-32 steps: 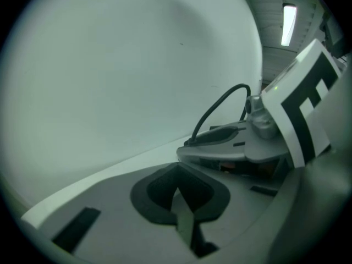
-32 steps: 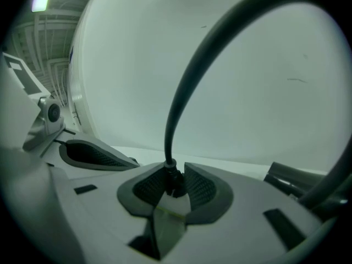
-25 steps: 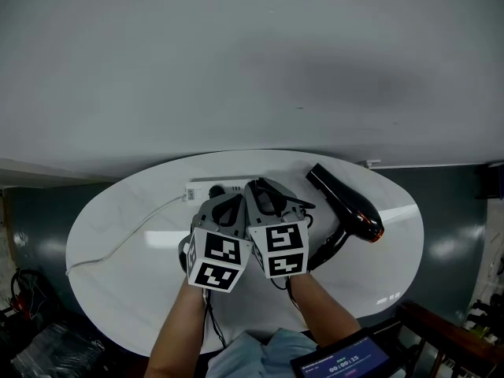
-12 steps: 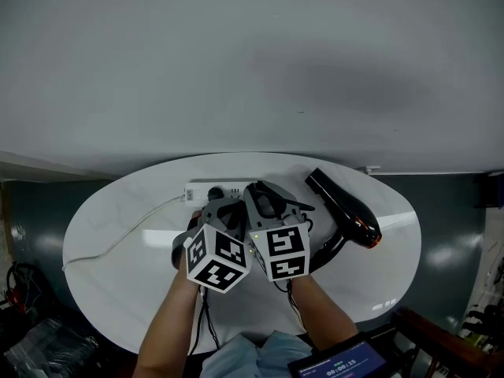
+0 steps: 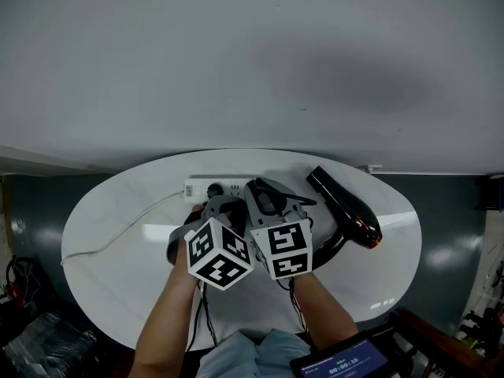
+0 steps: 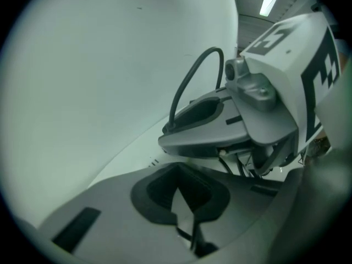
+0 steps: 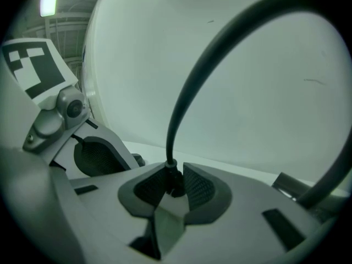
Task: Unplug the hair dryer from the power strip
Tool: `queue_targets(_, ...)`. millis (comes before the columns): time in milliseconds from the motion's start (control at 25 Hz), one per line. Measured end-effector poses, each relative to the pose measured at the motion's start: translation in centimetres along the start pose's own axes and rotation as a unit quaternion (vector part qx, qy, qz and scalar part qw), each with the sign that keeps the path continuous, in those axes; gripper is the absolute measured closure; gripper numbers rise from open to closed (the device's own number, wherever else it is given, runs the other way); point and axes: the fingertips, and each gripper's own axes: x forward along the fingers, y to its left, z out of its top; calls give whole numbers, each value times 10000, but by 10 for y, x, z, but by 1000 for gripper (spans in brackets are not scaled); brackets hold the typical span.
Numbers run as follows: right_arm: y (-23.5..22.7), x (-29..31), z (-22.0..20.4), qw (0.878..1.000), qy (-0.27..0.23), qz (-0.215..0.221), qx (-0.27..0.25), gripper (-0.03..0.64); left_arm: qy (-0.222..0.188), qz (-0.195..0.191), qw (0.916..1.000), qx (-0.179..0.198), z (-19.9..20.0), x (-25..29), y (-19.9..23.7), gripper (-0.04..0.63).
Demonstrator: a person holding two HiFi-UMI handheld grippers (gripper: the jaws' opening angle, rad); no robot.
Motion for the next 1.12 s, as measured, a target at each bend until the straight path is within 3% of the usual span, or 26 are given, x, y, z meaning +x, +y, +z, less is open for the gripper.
queue_targets(280,3,-6,4,9999,-156,-17,-18,545,101,-191,9998,-40,0,-4,-4,597)
queue_targets(1120,4,-9,2,9995,-224,146,-137,549,313,-288,9990,164,-5,-2,-7,597)
